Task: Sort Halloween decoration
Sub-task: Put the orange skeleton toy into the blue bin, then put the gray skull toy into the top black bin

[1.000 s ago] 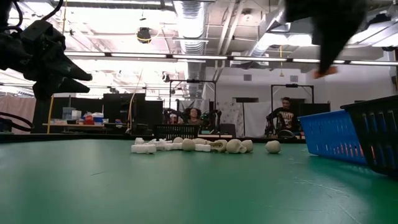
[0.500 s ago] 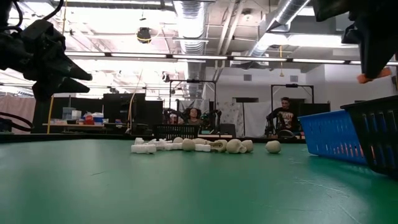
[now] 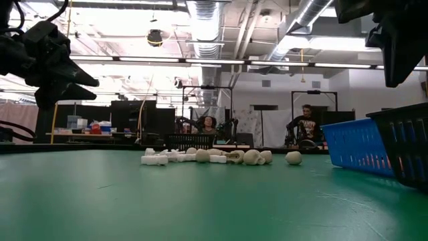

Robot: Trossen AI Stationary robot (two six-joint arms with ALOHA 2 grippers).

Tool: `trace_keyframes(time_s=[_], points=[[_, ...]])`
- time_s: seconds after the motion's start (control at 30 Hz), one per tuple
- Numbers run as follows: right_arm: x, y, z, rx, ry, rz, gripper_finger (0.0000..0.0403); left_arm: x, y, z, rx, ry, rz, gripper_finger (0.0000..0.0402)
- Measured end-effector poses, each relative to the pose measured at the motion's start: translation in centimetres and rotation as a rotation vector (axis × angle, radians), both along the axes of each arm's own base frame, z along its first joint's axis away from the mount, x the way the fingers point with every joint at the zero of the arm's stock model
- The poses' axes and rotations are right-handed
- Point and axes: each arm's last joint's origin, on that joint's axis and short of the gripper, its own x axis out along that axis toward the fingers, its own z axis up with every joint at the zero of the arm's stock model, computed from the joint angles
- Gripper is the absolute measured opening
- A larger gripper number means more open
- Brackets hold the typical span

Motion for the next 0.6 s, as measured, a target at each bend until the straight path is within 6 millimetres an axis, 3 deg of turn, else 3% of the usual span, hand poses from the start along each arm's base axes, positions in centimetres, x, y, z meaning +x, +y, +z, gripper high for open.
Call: trace_keyframes(time_s=[0.27,0.5,0.6], points=[[0.2,0.1,0.0,0.009,-0.016,0.004,0.014,0.1,0.0,0.3,-0.006,-0.034,0.019,0.0189],[0.4,0.2,0.1,0.021,-0.036,0.007,0.0152,-0.3,0.0,4.2,0.123,-0.148,-0.099,0.0189],[0.5,0.3,0.1,0.029,-0.051,0.008,0.0152,-0.6,0.1,4.9,0.169,-0.146,-0.09,0.0189]])
